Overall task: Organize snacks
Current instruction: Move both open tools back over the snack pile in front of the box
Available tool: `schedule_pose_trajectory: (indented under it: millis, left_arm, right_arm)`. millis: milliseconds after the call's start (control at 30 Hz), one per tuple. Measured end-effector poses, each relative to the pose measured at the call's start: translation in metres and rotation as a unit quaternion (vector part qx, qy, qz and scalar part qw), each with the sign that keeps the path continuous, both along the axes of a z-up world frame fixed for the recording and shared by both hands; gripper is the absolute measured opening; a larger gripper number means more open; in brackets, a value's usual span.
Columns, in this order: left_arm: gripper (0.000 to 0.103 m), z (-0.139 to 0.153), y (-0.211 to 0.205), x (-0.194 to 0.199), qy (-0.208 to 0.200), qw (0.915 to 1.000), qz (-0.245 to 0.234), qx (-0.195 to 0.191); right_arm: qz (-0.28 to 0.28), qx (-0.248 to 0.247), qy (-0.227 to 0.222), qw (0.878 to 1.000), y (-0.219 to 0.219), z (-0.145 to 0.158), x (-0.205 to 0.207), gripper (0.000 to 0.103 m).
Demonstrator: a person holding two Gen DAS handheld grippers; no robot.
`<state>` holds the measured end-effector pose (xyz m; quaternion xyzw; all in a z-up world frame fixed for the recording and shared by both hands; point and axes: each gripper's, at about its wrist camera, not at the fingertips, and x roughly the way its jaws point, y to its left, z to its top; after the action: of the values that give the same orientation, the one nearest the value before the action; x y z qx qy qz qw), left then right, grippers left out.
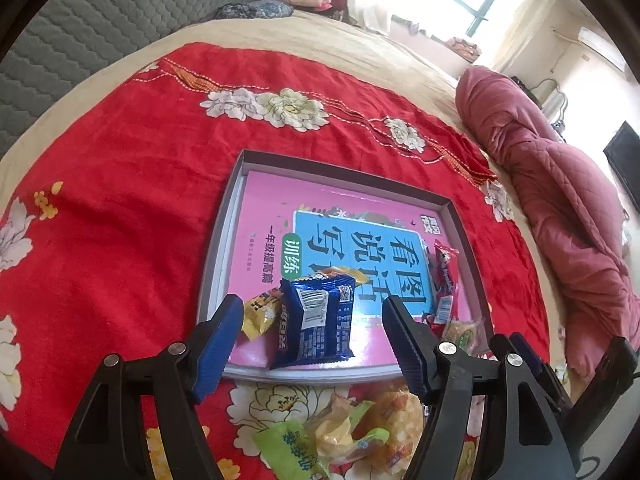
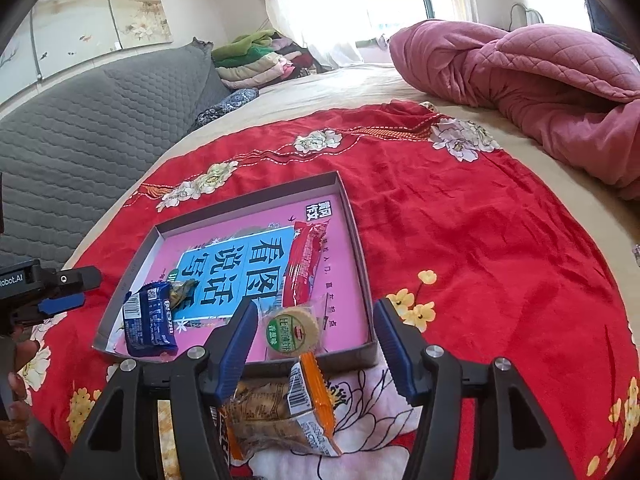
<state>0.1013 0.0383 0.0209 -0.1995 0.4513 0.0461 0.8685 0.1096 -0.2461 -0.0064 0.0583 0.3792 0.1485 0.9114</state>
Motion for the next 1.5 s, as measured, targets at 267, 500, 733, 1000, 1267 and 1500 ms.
schedule_pose_trajectory:
  millis: [267, 500, 733, 1000, 1267, 1500]
  left_arm:
    - [0.074, 0.007, 0.002, -0.011, -0.004, 1.0, -0.009, -0.003]
    - [0.074, 0.01, 0.004, -0.021, -0.001, 0.9999, -0.017, 0.0]
    - [0.074, 0.009, -0.001, -0.025, 0.006, 0.9995, -0.03, 0.002]
    - [0.074, 0.002, -0.008, -0.026, 0.024, 0.9985, -0.049, 0.008]
    - [0.074, -0.006, -0.016, -0.027, 0.041, 0.997, -0.064, 0.011]
    - [0.074, -0.008, -0.026, -0.03, 0.05, 0.9957, -0.077, 0.014]
  right_arm:
    - [-0.005, -0.004, 0.002, 1.0, 0.001, 0.006, -0.013, 0.061]
    - [-0.012, -0.004, 0.002, 1.0, -0.001, 0.011, -0.024, 0.068]
    - [-0.019, -0.009, 0.006, 1.0, -0.005, 0.012, -0.028, 0.068]
    - [-0.018, -0.013, 0.011, 1.0, -0.007, 0.013, -0.031, 0.068]
    - [-0.015, 0.004, 0.04, 0.999, -0.01, 0.005, -0.03, 0.074]
    - [-0.008, 0.003, 0.05, 0.999, -0.005, 0.001, -0.031, 0.077]
